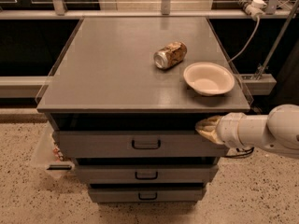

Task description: Open top drawer

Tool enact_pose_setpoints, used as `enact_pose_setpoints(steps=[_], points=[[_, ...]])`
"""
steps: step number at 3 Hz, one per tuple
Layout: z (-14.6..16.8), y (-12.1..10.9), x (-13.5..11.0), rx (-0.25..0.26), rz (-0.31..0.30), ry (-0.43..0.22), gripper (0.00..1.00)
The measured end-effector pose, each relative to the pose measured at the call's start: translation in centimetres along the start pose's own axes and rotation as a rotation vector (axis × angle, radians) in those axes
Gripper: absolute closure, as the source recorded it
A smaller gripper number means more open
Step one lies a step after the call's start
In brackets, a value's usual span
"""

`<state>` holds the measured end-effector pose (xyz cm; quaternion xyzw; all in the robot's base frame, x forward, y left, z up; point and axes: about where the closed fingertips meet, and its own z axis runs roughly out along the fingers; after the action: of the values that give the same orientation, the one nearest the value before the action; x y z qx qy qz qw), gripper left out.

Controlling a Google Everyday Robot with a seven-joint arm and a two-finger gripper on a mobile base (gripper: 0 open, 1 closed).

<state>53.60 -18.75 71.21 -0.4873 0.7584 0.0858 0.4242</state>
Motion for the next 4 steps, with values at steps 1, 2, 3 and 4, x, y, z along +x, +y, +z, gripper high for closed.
enact_pose_setpoints(steps=[1, 2, 3, 4], points=[[-1.0, 0.5, 0.8, -0.026, 0.025, 0.029, 1.0], [-1.0, 0.5, 0.8, -0.026, 0.025, 0.029, 1.0], [-0.9, 0.3, -0.2, -0.01, 0.0, 0.015, 1.0], [-1.4, -0.4, -2.3, 0.08, -0.039, -0.057, 1.0]])
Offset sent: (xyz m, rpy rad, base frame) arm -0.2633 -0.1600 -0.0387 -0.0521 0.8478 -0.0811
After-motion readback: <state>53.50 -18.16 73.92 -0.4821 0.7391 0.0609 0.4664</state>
